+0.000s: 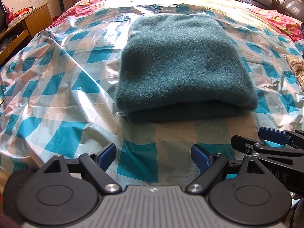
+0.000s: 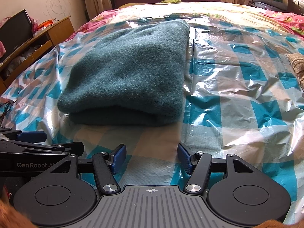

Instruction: Fold small clothes

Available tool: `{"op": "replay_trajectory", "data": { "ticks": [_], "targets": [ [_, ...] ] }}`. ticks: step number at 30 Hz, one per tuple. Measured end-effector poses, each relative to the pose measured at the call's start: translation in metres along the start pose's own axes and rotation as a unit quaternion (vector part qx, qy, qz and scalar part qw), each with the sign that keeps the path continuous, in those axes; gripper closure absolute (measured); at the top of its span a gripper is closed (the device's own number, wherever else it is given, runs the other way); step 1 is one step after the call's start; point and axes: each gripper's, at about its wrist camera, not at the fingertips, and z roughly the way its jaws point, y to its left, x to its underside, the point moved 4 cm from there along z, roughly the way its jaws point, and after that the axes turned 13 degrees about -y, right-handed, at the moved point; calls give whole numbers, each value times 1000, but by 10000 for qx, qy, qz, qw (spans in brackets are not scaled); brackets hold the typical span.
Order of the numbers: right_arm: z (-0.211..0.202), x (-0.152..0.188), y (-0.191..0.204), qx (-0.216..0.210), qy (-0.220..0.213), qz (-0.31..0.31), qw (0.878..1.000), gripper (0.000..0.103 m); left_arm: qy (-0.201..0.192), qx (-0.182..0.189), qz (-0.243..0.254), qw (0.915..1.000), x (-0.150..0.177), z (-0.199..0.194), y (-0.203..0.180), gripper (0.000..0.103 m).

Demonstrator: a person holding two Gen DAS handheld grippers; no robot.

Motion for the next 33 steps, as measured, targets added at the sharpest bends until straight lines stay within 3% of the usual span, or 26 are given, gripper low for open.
{"op": "replay_trajectory", "data": {
  "ticks": [33],
  "targets": [
    [-2,-2,1,140,69,112,9998,43,-34,-67,-21,10000,-2,-4,-1,12]
  ]
}}
